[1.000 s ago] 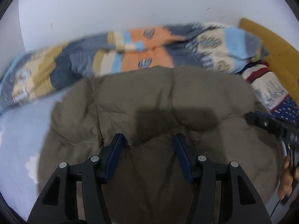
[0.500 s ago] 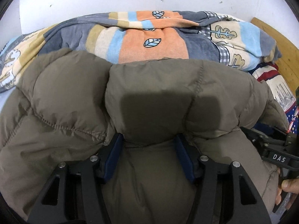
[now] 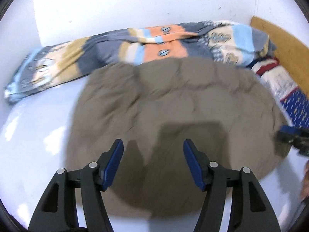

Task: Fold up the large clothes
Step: 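Open both grippers and release the folded jacket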

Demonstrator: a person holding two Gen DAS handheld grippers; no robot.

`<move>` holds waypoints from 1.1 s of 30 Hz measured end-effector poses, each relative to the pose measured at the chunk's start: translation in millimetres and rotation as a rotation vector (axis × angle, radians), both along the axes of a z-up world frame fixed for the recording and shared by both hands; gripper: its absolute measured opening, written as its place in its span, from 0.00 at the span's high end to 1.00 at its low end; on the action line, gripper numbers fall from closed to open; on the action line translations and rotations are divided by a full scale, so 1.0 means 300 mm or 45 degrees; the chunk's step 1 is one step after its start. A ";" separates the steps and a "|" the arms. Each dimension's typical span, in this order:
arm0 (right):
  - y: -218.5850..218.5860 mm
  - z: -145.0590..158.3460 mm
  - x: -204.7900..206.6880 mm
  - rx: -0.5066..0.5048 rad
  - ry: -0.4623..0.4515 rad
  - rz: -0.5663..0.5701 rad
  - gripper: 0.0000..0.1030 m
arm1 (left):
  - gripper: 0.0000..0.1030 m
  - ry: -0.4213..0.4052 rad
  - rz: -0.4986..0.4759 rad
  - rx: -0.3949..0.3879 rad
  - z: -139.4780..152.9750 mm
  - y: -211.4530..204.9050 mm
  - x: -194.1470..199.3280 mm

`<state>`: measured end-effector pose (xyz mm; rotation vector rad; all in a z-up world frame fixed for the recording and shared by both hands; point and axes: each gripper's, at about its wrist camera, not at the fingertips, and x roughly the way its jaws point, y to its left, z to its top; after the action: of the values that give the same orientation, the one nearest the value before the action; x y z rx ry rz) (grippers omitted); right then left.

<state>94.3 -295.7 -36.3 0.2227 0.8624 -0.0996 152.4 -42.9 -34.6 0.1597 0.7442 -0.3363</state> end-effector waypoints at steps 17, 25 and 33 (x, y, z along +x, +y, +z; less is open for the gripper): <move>-0.234 -0.080 -0.581 0.615 -0.128 -0.494 0.26 | 0.36 0.263 0.306 -0.467 -0.206 0.499 -0.183; -0.353 -0.177 -0.539 0.793 -0.136 -0.644 0.24 | 0.36 0.380 0.355 -0.664 -0.259 0.527 -0.095; -0.339 -0.135 -0.483 0.654 -0.138 -0.633 0.24 | 0.36 0.218 0.422 -0.437 -0.202 0.474 -0.098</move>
<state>-50.6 -397.4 -76.8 0.9157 0.6972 -0.3264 123.1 99.5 -95.1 -0.3178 0.8549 -0.1574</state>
